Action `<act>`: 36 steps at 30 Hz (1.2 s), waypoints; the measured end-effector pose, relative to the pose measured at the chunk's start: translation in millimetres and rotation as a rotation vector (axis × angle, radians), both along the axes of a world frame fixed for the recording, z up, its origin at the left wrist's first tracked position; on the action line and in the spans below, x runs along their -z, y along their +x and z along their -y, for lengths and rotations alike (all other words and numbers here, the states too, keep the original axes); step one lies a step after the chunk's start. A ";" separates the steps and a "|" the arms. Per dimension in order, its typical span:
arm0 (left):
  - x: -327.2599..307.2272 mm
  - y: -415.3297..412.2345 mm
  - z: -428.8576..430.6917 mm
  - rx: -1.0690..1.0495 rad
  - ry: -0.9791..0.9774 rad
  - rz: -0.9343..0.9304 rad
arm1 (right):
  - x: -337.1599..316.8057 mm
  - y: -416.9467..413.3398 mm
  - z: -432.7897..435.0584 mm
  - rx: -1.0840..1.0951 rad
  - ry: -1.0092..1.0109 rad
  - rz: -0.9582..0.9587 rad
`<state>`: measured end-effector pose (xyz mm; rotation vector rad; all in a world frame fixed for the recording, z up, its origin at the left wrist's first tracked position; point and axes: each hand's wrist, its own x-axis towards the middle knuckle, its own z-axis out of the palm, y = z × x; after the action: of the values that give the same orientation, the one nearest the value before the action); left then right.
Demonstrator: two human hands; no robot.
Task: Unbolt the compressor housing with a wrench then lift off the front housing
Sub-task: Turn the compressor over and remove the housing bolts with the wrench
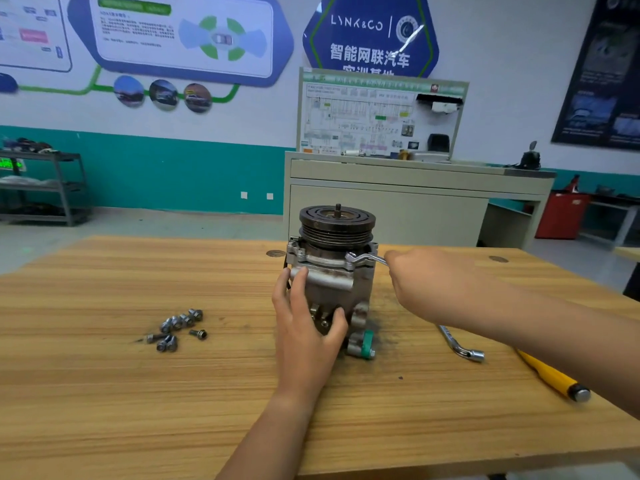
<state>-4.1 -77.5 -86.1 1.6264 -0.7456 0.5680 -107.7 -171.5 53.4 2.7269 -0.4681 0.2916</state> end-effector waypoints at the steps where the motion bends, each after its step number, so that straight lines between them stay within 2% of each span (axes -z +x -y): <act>1: 0.6 0.3 0.3 0.000 0.005 -0.009 | -3.0 -1.3 -7.0 0.003 -0.057 -0.016; 7: 1.2 0.9 0.4 0.004 0.015 -0.048 | -12.2 2.4 -39.5 0.046 -0.259 -0.201; 14: 1.6 1.9 1.3 -0.006 0.064 -0.056 | -15.1 0.8 -26.3 0.041 -0.329 -0.234; 19: 0.9 0.9 -0.5 -0.001 0.079 -0.059 | -18.8 8.3 6.3 -0.010 -0.525 -0.298; 21: 0.1 1.2 -0.7 0.002 0.080 -0.062 | -18.2 18.2 17.9 0.000 -0.546 -0.289; 29: 0.8 -0.3 -0.8 0.009 0.095 -0.083 | 0.6 46.3 47.1 -0.061 -0.391 -0.029; 31: 0.6 0.1 -0.4 0.017 0.102 -0.092 | -1.5 34.7 50.0 -0.075 -0.331 0.107; 34: 1.4 1.5 0.8 0.017 0.099 -0.100 | -7.5 6.4 43.4 -0.111 -0.065 0.397; 36: 0.7 0.9 1.2 0.015 0.102 -0.099 | -9.0 -12.0 32.7 -0.118 0.038 0.379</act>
<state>-3.1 -78.8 -86.8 1.7288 -0.7221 0.4414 -119.7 -204.2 62.3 2.7434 -0.4132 0.8478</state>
